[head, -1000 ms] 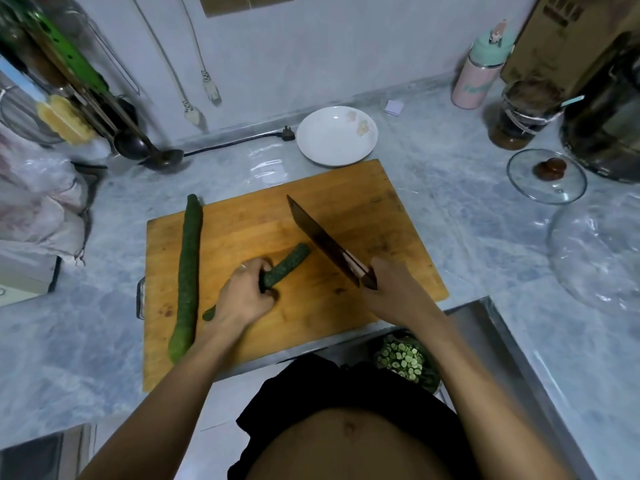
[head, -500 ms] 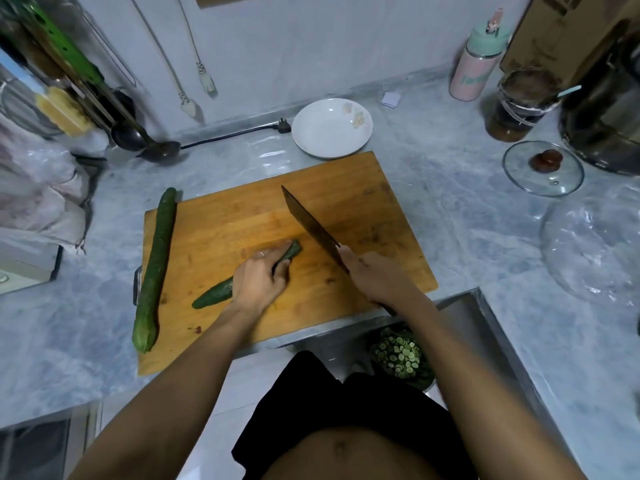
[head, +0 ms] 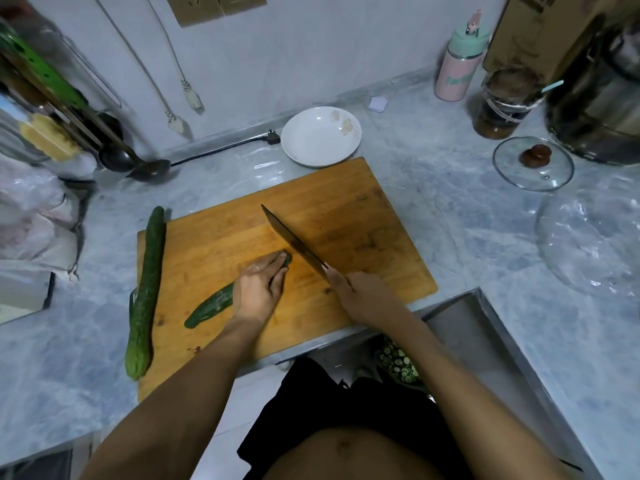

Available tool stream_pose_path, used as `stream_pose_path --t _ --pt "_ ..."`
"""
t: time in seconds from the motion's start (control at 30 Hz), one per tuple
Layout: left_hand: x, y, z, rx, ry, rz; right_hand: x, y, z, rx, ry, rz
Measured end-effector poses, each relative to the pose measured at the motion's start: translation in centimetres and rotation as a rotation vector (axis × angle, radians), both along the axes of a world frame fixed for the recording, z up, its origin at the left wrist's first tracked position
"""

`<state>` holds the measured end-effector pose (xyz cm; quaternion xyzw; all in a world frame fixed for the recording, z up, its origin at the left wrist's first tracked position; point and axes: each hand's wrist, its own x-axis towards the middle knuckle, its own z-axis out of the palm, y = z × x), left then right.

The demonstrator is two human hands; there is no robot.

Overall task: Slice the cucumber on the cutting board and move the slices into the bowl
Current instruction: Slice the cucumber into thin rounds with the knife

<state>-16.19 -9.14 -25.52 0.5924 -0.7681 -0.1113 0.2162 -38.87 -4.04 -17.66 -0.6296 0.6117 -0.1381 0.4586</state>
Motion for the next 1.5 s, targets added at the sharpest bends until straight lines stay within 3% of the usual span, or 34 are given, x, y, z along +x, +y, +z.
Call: stream_pose_path --t 0.17,0.77,1.1,1.5 --pt "0.2 0.0 -0.3 -0.008 0.008 -0.004 1.1 0.2 0.4 -0.058 0.013 0.036" --pt "0.1 -0.2 -1.3 -0.086 0.04 -0.018 1.3 -0.2 2.1 0.054 -0.082 -0.008" --pt "0.1 -0.3 -1.6 -0.127 0.038 -0.031 3.3 -1.1 1.0 0.016 -0.005 0.019" --pt "0.4 -0.3 -0.9 -0.014 0.076 -0.023 4.3 -0.9 -0.5 0.067 -0.002 -0.025"
